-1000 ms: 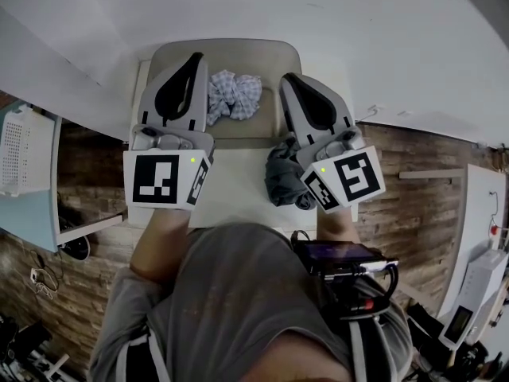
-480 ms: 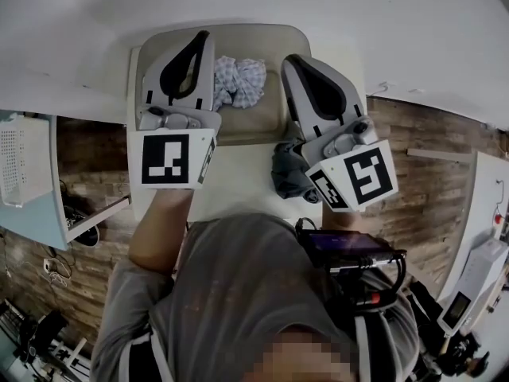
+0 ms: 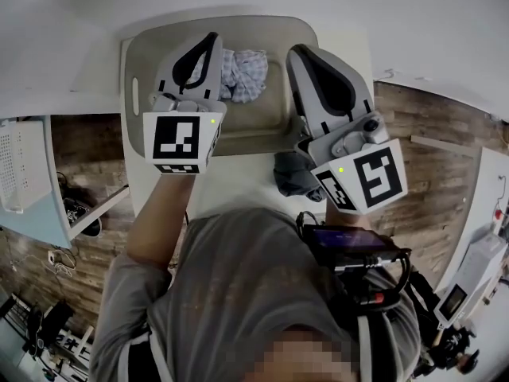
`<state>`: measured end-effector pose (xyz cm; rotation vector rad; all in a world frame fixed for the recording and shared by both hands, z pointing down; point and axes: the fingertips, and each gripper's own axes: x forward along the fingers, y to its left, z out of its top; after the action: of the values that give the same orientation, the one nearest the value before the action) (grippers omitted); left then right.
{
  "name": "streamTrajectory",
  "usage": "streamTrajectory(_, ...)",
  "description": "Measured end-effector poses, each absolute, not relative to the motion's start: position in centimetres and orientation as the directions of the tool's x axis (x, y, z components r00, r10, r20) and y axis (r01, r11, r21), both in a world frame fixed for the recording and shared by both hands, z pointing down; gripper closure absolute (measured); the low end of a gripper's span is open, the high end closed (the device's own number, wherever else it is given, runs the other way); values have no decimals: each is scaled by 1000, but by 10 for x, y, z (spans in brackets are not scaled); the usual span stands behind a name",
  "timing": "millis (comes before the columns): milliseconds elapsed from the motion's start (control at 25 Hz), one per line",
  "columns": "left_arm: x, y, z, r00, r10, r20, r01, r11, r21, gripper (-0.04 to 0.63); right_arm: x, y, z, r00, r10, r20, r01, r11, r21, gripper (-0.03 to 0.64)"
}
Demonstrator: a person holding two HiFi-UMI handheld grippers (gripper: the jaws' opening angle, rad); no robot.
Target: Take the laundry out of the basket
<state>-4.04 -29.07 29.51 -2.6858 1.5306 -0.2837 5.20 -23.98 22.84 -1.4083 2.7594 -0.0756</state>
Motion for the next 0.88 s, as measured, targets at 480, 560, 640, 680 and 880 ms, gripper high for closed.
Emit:
streamTrajectory(480,-44,-312,361,518,-786,338,-822,-567,-58,588,50,-257,239,-595,-804,-6,-801,593,-88,598)
streamTrajectory(560,-43,-315,369,522,-767,373,-818,-574,-34,588,49,-259,240,-598,-801,-5,-797,596,-94,598)
streamTrajectory(640,-40,-316,372,536,-746,395,-811,-585,-5,588,48,-261,241,-600,-800,-4,-796,598,-99,598)
streamTrajectory(680,-39,-317,372,540,-740,401,-808,-589,1,588,47,-262,241,-602,-799,-3,-794,599,-102,598)
streamTrajectory(880,-43,-316,390,526,-709,469,-810,-586,22,588,44,-263,243,-611,-792,3,-787,606,-115,598)
